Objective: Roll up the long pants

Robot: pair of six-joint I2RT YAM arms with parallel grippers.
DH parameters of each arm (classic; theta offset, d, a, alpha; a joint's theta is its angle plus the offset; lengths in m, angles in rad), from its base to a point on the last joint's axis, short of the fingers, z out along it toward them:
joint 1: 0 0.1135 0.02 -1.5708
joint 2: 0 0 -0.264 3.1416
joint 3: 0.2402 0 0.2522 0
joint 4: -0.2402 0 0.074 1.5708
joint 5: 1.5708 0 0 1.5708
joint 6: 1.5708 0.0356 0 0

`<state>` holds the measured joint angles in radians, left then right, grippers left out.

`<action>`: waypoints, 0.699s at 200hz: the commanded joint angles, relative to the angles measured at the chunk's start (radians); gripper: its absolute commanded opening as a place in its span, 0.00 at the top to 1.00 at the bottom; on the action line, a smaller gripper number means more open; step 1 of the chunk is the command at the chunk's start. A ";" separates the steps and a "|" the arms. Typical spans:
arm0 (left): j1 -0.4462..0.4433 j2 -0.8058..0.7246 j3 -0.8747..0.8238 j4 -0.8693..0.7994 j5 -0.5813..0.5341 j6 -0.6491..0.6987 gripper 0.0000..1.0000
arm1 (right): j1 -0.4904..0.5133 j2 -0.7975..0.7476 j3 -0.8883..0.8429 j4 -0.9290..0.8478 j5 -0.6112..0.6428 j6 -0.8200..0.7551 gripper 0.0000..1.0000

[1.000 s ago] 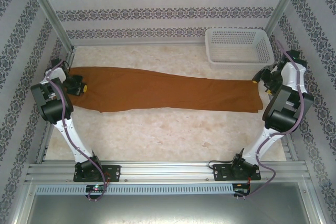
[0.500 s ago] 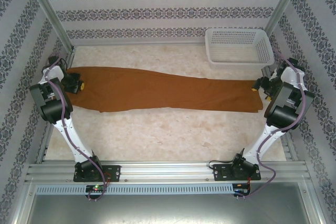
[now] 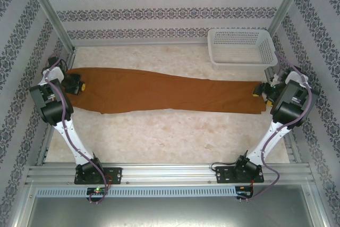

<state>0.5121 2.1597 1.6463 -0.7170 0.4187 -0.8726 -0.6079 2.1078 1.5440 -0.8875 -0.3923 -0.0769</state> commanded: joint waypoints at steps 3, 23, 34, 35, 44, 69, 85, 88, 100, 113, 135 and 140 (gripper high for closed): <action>0.010 -0.007 0.022 0.010 0.014 0.001 1.00 | -0.026 0.031 0.045 0.005 -0.062 -0.066 0.24; 0.011 -0.009 0.020 0.010 0.013 0.000 1.00 | -0.036 0.064 0.085 -0.021 -0.068 -0.086 0.24; 0.011 -0.011 0.020 0.009 0.011 0.003 1.00 | -0.036 0.082 0.092 -0.026 -0.097 -0.084 0.25; 0.011 -0.012 0.020 0.009 0.011 0.002 1.00 | -0.035 0.084 0.092 -0.026 -0.098 -0.084 0.25; 0.011 -0.015 0.020 0.006 0.006 0.006 1.00 | -0.027 0.094 0.083 -0.022 -0.118 -0.083 0.25; 0.012 -0.018 0.014 0.007 0.002 0.005 1.00 | 0.014 0.117 0.073 -0.021 -0.134 -0.076 0.26; 0.012 -0.018 0.011 0.015 0.004 0.000 1.00 | 0.040 0.133 0.075 -0.026 -0.157 -0.074 0.26; 0.012 -0.018 0.010 0.017 0.006 -0.001 1.00 | 0.046 0.137 0.076 -0.028 -0.164 -0.076 0.26; 0.012 -0.018 0.006 0.024 0.013 -0.006 1.00 | 0.069 0.151 0.082 -0.037 -0.179 -0.079 0.26; 0.012 -0.019 0.006 0.025 0.018 -0.006 1.00 | 0.094 0.160 0.082 -0.041 -0.189 -0.078 0.26; 0.012 -0.020 0.010 0.021 0.013 -0.002 1.00 | 0.117 0.149 0.089 -0.054 -0.218 -0.070 0.27; 0.012 -0.020 0.012 0.023 0.011 0.000 1.00 | 0.125 0.143 0.090 -0.054 -0.200 -0.065 0.27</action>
<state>0.5125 2.1597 1.6463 -0.7048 0.4191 -0.8726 -0.5991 2.1834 1.6558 -0.9340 -0.4000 -0.1307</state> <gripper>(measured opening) 0.046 0.740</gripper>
